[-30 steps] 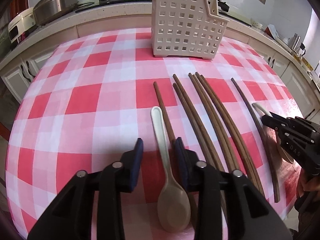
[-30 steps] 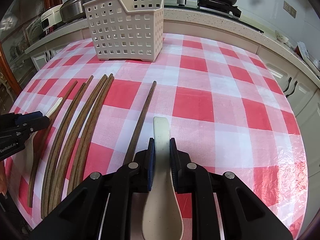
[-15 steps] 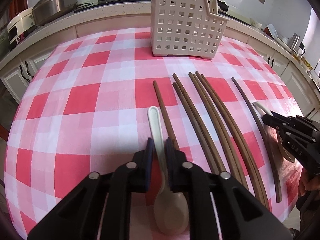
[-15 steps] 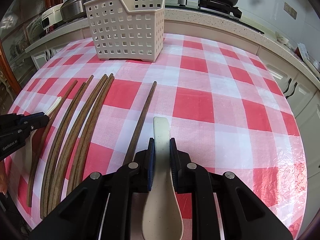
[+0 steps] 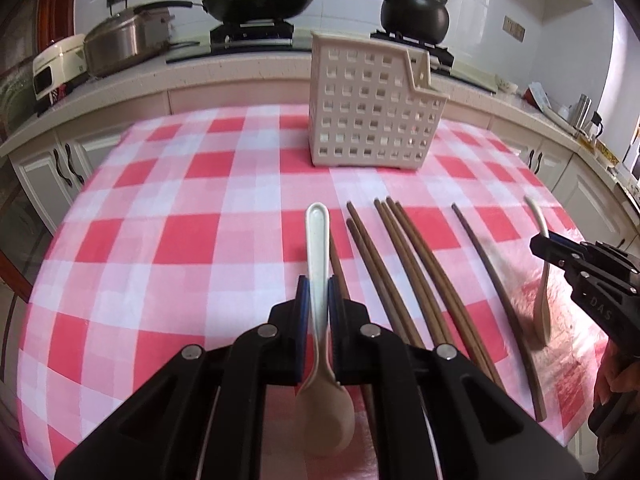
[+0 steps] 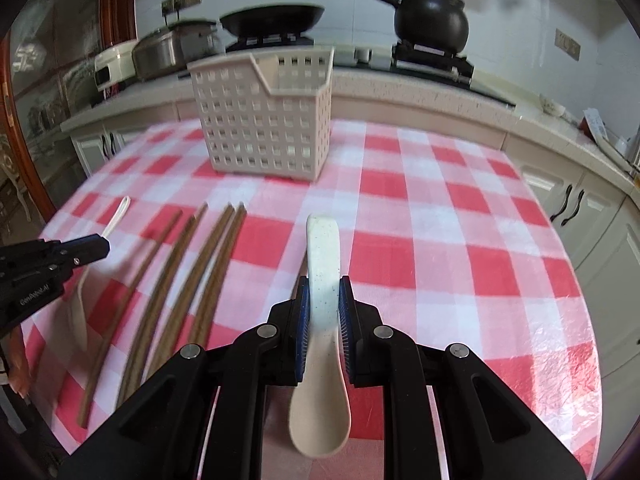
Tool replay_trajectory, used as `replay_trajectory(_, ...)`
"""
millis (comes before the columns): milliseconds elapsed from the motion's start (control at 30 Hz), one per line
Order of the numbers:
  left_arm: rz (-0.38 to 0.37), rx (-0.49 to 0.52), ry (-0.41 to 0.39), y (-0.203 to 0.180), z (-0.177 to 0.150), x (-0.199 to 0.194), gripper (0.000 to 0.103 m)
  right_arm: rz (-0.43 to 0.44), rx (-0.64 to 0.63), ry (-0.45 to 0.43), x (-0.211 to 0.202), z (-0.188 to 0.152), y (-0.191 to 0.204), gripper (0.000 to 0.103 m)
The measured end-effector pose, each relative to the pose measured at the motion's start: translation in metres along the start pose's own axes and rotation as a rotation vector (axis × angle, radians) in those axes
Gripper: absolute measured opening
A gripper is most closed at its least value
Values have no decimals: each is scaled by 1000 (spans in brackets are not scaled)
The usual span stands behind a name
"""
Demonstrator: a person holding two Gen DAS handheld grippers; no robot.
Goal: Organize utensils
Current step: 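Lift the left gripper's spoon toward the white caddy while the right gripper carries its spoon there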
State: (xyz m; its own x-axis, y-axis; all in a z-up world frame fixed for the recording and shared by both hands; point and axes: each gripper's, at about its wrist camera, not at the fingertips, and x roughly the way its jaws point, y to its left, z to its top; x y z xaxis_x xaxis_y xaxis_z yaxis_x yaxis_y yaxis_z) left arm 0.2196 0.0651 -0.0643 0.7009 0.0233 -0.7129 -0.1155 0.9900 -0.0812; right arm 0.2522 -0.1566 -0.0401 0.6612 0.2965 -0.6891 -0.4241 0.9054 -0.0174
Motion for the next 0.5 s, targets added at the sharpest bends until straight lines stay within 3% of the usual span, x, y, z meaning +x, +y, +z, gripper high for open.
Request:
replay_trajectory(233,-6,15,-94,-3,28,-10,9,18,-8,-103,-10,28,4,16)
replay_trajectory(500,-38,37,-237,-13,81,-13,9,56,-17,-239,-5,75,7,16)
